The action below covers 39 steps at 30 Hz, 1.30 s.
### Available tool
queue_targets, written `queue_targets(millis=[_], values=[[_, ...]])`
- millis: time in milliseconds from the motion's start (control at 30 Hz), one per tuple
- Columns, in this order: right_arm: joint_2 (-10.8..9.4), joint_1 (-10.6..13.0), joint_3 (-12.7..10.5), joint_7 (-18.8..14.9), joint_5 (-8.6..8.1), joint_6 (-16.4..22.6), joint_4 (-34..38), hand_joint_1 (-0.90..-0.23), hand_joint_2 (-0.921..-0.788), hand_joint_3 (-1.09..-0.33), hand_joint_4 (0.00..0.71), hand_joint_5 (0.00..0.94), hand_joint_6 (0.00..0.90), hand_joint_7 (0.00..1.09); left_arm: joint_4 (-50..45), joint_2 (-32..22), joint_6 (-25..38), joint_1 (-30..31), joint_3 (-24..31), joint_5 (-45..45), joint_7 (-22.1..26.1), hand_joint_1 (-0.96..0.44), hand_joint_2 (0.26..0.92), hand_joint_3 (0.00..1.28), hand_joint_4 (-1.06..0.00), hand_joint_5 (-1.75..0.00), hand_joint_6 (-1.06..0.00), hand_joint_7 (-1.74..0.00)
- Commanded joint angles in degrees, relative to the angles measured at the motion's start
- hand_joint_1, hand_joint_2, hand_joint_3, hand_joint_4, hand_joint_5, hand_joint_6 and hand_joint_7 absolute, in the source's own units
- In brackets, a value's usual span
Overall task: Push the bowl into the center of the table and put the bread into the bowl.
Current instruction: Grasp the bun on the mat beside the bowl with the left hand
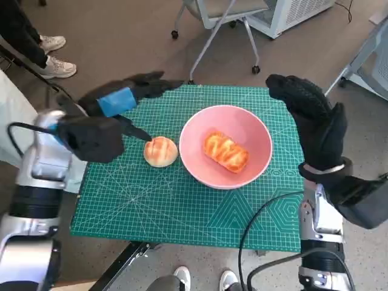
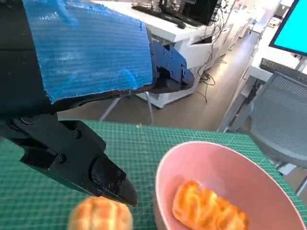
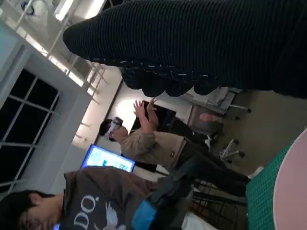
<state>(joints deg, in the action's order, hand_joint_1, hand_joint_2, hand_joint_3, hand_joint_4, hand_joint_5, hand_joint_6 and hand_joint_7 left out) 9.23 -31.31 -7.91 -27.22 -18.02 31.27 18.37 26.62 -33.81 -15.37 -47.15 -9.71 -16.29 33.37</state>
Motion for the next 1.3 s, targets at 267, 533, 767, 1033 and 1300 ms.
queue_targets(millis=[267, 533, 767, 1033, 1300], values=[[1.1, 0.7, -0.6, -1.6, -0.58, -0.8, 1.2, -0.724, -0.921, -0.813, 0.187, 0.002, 0.026, 0.6, 5.1, 1.3, 1.0, 0.0, -4.4, -4.0, -0.2, -0.07, 0.741, 0.0, -0.1, 0.0, -0.25, -0.01], [1.6, 1.2, -0.9, -1.6, -0.62, -1.1, 0.7, -0.726, -0.921, -0.81, 0.189, 0.003, 0.026, 0.6, 8.2, 1.4, 2.9, -0.7, -6.0, -5.2, 1.3, -0.01, 0.745, 0.0, -0.09, 0.0, -0.25, 0.0], [1.7, 1.8, -1.0, -1.1, -0.3, -1.2, 0.1, -0.725, -0.921, -0.808, 0.19, 0.003, 0.027, 0.6, 9.5, 1.2, 3.7, -0.4, -6.5, -5.7, 1.8, -0.01, 0.746, 0.0, -0.08, 0.0, -0.24, 0.0], [1.5, 1.8, -1.2, -0.6, 0.19, -0.9, 0.6, -0.722, -0.921, -0.807, 0.19, 0.003, 0.029, 0.6, 8.8, 0.5, 5.3, 0.8, -6.2, -6.0, 2.0, -0.03, 0.74, 0.0, -0.08, 0.0, -0.23, 0.0], [1.2, 1.8, -1.0, 0.3, 0.82, -0.9, 0.7, -0.716, -0.921, -0.806, 0.19, 0.002, 0.033, 0.59, 7.0, -0.3, 6.6, 2.3, -5.8, -5.9, 1.8, -0.07, 0.726, 0.0, -0.08, 0.0, -0.23, 0.0]])
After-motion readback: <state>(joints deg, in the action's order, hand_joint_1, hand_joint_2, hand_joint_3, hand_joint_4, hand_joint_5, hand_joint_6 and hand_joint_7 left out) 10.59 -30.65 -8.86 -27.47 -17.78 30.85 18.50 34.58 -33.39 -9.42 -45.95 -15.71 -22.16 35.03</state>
